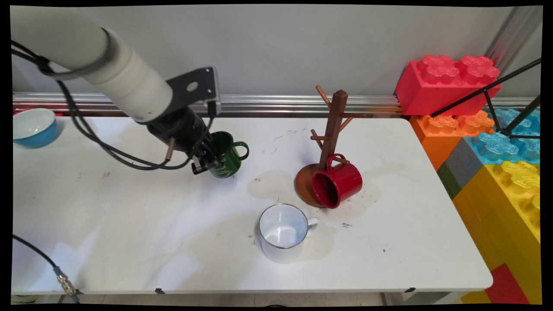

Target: Place the picked object on the table

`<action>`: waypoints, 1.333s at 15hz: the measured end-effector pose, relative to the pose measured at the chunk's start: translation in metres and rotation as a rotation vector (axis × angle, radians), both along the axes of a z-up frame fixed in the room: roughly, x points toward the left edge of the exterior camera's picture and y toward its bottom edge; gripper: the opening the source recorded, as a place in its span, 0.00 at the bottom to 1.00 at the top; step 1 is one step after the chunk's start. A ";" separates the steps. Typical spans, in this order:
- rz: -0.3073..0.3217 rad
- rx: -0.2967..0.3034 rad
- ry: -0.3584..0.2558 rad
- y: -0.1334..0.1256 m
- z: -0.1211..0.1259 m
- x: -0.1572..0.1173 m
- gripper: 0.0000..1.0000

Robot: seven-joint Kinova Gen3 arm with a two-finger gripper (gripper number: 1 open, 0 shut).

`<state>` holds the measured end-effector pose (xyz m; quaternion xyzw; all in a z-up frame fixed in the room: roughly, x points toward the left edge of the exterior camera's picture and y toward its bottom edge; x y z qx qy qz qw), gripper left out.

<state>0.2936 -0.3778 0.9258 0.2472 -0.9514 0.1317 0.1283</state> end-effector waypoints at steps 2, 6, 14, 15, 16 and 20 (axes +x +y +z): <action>-0.016 -0.002 -0.019 -0.012 -0.014 -0.003 0.00; -0.041 0.006 -0.046 -0.034 -0.041 -0.009 0.00; -0.059 0.023 -0.074 -0.063 -0.077 -0.018 0.00; -0.059 0.026 -0.076 -0.065 -0.080 -0.019 0.00; -0.058 0.029 -0.077 -0.066 -0.082 -0.019 0.00; -0.053 0.036 -0.079 -0.072 -0.091 -0.021 0.00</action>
